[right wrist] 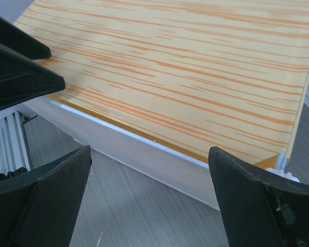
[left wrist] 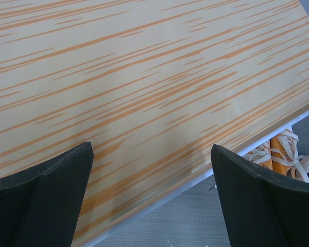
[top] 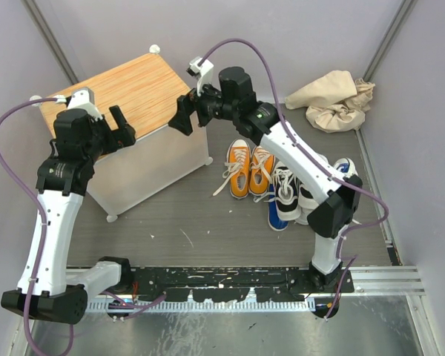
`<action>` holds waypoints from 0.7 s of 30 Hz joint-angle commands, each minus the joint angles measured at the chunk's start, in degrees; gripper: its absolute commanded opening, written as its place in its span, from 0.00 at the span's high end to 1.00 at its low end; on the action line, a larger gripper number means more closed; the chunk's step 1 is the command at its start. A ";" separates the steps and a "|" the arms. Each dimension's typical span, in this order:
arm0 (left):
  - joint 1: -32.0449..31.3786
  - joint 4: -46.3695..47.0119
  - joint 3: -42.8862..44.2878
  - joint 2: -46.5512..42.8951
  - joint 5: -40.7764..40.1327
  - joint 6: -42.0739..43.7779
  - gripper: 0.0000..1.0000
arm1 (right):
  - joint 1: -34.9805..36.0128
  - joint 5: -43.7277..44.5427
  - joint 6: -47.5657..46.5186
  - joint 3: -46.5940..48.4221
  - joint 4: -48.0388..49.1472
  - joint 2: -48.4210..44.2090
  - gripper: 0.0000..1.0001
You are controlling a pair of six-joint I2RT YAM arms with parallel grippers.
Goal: Place and organize the shoes in the shoe cabinet
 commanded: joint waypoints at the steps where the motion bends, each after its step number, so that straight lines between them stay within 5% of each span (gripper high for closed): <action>1: -0.20 1.90 -0.81 -1.07 1.69 -1.24 0.02 | -0.01 -1.08 1.69 4.48 1.24 3.04 0.00; 13: -0.20 0.62 -0.87 -2.17 -0.07 -0.31 0.02 | -0.01 -1.39 2.91 -3.34 0.18 -1.82 0.00; 21: -0.21 0.27 -0.51 -1.36 -0.16 -0.58 0.02 | -0.05 -9.53 1.77 -11.31 -3.62 -10.07 0.00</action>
